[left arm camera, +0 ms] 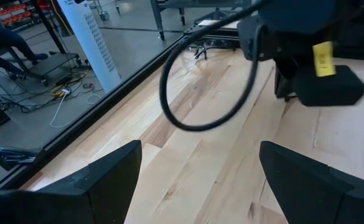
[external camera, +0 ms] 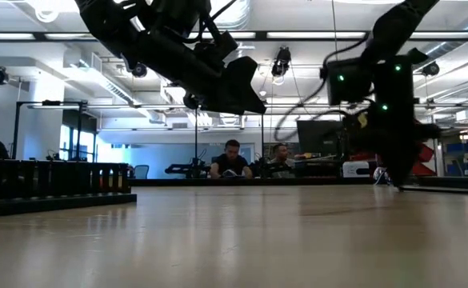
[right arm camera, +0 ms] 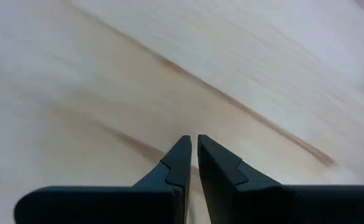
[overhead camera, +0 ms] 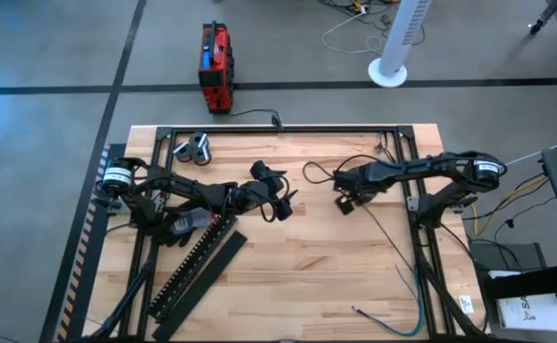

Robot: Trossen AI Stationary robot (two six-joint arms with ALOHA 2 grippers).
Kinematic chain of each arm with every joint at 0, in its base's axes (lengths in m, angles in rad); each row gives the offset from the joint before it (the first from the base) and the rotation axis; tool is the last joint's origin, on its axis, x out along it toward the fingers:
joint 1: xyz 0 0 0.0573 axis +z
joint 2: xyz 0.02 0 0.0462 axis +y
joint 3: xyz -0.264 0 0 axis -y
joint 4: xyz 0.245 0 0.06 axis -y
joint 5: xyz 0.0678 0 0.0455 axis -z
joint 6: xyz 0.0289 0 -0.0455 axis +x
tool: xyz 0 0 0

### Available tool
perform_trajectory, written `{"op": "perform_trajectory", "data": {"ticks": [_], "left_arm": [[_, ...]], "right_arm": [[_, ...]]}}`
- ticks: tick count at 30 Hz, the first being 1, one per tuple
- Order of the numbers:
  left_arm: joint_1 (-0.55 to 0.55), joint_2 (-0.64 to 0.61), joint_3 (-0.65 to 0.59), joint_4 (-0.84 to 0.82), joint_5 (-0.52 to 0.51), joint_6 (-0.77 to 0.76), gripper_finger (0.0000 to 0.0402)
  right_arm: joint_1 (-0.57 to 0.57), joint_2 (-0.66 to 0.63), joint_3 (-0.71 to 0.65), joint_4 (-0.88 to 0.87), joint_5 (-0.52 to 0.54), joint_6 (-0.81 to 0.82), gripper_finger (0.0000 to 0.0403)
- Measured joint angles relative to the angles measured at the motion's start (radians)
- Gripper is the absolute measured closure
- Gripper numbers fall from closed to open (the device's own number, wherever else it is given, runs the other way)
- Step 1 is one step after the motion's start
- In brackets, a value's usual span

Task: Ziptie cables
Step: Wrap the cable wires with the black zip tie

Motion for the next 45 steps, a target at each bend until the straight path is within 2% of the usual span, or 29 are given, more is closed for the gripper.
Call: {"op": "perform_trajectory", "data": {"ticks": [5,12,20,31,35,45], "left_arm": [[0.0,0.0,0.0,0.0,0.0,0.0,0.009],[0.0,0.0,0.0,0.0,0.0,0.0,0.009],[0.0,0.0,0.0,0.0,0.0,-0.001,0.009],[0.0,0.0,0.0,0.006,0.0,-0.005,0.009],[0.0,0.0,0.0,0.01,0.0,-0.005,0.009],[0.0,0.0,0.0,0.01,0.0,-0.005,0.009]], "right_arm": [[0.065,0.0,0.037,0.057,-0.005,-0.024,0.0384],[0.117,-0.002,0.072,-0.1,0.009,-0.004,0.0384],[0.127,-0.002,0.05,-0.103,0.015,-0.025,0.0383],[0.102,0.004,0.016,-0.09,0.062,-0.011,0.0321],[0.093,0.004,0.012,-0.054,0.064,-0.011,0.031],[0.069,0.004,-0.023,-0.019,0.063,-0.01,0.0337]]}}
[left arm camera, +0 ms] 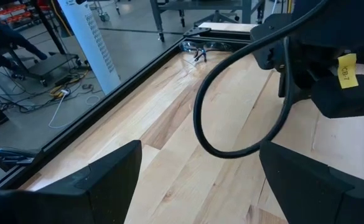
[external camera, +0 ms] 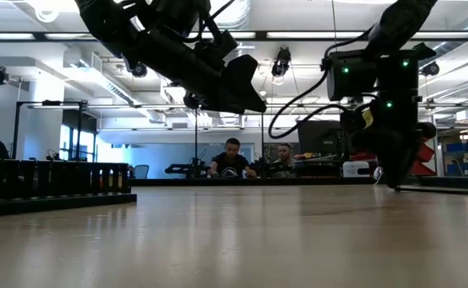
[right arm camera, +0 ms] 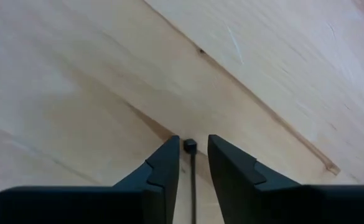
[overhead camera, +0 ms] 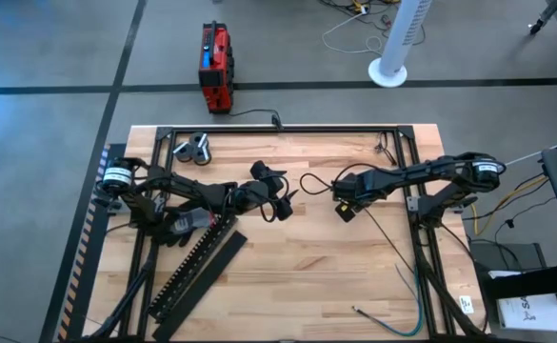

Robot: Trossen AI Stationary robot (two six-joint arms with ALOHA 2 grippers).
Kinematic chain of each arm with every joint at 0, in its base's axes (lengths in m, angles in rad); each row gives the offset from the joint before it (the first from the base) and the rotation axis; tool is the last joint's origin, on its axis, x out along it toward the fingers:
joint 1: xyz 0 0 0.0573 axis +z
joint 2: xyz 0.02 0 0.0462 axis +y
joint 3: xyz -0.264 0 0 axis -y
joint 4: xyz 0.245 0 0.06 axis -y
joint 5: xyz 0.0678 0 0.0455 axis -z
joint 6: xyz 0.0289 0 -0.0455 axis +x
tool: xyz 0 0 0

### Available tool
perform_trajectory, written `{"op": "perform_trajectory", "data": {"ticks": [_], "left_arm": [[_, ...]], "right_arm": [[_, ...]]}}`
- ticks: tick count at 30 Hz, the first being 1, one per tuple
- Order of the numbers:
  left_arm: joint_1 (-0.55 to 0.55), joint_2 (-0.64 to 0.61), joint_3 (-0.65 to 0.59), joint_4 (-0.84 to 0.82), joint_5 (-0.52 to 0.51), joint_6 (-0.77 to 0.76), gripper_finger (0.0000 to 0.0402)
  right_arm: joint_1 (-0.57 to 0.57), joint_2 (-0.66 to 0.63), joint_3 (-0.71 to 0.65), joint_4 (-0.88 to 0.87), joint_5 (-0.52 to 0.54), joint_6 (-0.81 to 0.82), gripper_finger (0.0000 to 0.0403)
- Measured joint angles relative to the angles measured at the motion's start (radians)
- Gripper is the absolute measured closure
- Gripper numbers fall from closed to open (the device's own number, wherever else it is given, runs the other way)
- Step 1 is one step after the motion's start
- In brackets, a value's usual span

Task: Ziptie cables
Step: Wrap the cable wires with the black zip tie

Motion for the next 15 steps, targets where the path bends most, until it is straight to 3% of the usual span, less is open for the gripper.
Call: {"op": "perform_trajectory", "data": {"ticks": [15], "left_arm": [[0.0,0.0,0.0,0.0,0.0,0.0,0.009]], "right_arm": [[-0.019,-0.001,-0.026,0.055,-0.027,0.001,0.0369]]}}
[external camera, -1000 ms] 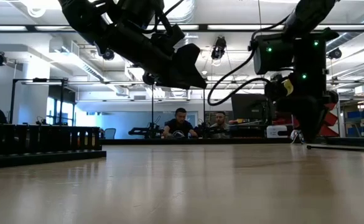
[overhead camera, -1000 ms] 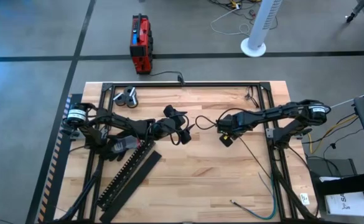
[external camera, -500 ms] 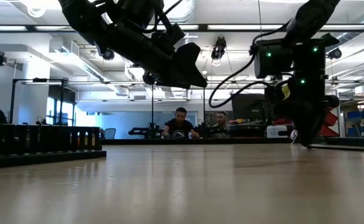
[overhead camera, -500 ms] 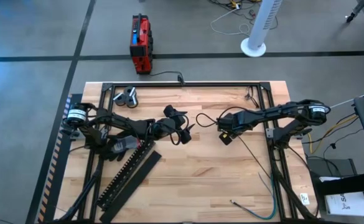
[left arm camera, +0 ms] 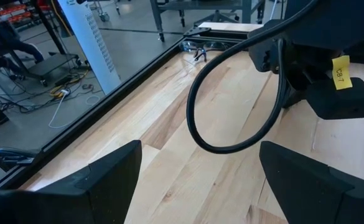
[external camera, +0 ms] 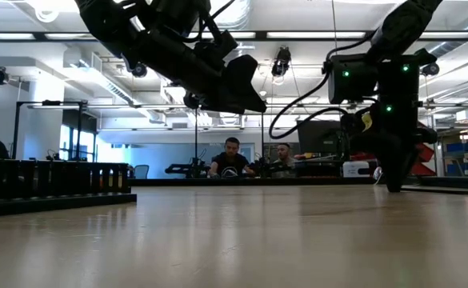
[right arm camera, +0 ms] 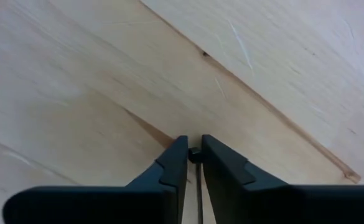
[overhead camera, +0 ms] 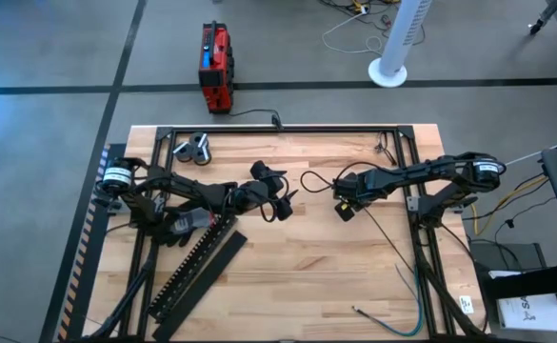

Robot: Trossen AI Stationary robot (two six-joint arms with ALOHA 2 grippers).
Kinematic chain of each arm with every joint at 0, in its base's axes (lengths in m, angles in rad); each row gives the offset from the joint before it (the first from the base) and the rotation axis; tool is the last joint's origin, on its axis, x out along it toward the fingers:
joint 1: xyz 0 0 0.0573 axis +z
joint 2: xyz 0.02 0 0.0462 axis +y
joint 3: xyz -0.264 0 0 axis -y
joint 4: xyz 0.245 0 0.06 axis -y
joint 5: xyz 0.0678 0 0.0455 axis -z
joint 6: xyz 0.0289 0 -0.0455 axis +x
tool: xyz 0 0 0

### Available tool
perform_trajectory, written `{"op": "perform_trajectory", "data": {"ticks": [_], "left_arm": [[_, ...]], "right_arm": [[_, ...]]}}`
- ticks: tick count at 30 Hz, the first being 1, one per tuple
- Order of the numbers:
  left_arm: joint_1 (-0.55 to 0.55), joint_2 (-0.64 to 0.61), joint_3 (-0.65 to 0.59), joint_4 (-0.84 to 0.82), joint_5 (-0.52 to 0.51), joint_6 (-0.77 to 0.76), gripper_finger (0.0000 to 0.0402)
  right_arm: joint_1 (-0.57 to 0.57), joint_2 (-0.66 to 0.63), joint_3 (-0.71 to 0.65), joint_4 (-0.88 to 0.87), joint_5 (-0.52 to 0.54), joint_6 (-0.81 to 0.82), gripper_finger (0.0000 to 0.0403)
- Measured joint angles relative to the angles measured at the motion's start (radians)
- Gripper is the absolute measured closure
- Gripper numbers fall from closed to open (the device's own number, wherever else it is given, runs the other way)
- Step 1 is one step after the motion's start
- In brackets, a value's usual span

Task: Ziptie cables
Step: Wrap the cable wires with the black zip tie

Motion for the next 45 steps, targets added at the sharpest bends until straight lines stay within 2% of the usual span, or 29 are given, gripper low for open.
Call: {"op": "perform_trajectory", "data": {"ticks": [8,24,30,36,40,43,45], "left_arm": [[0.0,0.0,0.0,0.0,0.0,0.0,0.009],[0.002,0.0,0.0,-0.023,0.0,0.004,0.009],[0.008,0.0,0.0,-0.216,0.0,-0.008,0.009],[0.016,0.0,-0.002,-0.219,0.0,-0.03,0.009],[0.019,-0.001,-0.043,-0.175,0.002,-0.01,0.009],[0.026,-0.001,-0.124,-0.014,0.026,0.005,0.009],[0.035,-0.001,-0.186,0.142,0.102,0.015,0.009]], "right_arm": [[0.0,0.0,0.0,0.001,-0.002,0.0,0.0399],[0.0,0.002,0.053,0.011,0.004,-0.013,0.04],[0.003,0.002,0.078,0.105,0.005,-0.071,0.04],[0.003,0.001,0.089,0.296,-0.004,-0.186,0.04],[0.013,0.001,0.097,0.42,-0.005,-0.269,0.04],[0.023,0.0,0.111,0.475,-0.023,-0.317,0.04],[0.031,0.0,0.118,0.512,-0.025,-0.348,0.04]]}}
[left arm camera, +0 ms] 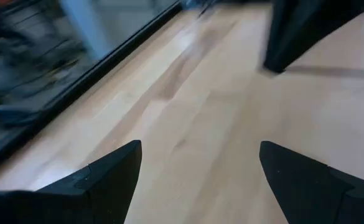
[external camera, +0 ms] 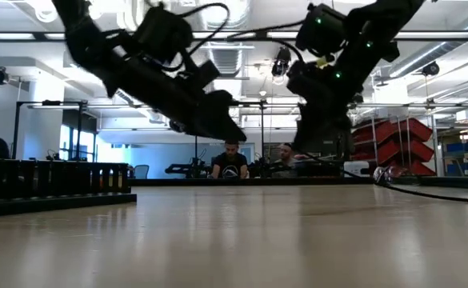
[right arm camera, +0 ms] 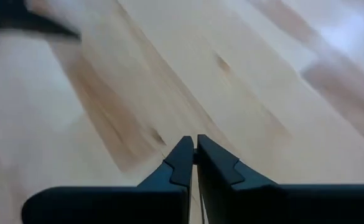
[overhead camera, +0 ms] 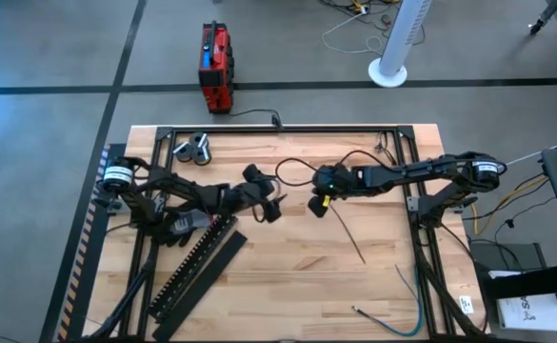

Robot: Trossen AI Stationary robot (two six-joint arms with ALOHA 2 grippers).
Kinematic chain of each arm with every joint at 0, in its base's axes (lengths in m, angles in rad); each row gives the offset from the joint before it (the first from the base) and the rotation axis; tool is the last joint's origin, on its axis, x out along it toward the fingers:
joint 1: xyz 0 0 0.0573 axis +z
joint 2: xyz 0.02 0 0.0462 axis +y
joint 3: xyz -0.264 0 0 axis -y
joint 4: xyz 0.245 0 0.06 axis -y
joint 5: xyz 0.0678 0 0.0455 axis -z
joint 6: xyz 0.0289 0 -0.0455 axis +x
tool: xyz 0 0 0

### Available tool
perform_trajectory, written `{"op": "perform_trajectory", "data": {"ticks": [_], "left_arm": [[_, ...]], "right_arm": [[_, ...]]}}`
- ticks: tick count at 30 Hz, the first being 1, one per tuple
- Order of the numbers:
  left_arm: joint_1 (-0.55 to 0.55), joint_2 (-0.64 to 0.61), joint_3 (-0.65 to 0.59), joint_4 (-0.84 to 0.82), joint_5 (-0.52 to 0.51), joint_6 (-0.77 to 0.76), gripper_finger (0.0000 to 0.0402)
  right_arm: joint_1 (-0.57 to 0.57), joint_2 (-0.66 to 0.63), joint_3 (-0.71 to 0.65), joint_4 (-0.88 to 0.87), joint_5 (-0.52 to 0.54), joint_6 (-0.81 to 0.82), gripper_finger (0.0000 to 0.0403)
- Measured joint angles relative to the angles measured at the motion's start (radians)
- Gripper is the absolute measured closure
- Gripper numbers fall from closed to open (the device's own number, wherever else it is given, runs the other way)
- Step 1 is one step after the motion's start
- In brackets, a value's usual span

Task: Ziptie cables
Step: Wrap the cable wires with the black zip tie

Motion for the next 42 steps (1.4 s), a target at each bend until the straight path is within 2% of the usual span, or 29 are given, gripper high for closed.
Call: {"op": "perform_trajectory", "data": {"ticks": [4,6,13,19,27,37,42], "left_arm": [[0.03,0.001,-0.101,0.33,0.269,-0.015,0.009],[0.038,0.001,-0.131,0.422,0.35,-0.018,0.009],[0.038,0.001,-0.151,0.452,0.348,-0.012,0.009],[0.038,0.002,-0.14,0.453,0.347,-0.007,0.009],[0.034,0.002,-0.088,0.447,0.499,-0.006,0.009],[0.025,-0.006,-0.052,0.441,0.536,-0.002,0.009],[0.023,-0.012,-0.032,0.446,0.565,-0.025,0.009]], "right_arm": [[0.015,0.0,0.011,0.088,-0.001,-0.062,0.04],[0.019,-0.001,0.012,0.138,-0.006,-0.082,0.04],[0.038,-0.001,0.04,0.251,-0.09,-0.146,0.04],[0.08,-0.001,0.1,0.251,-0.094,-0.228,0.04],[0.132,-0.001,0.178,0.25,-0.094,-0.301,0.0401],[0.193,-0.001,0.243,0.236,-0.092,-0.373,0.0401],[0.212,-0.016,0.269,0.191,-0.037,-0.396,0.0401]]}}
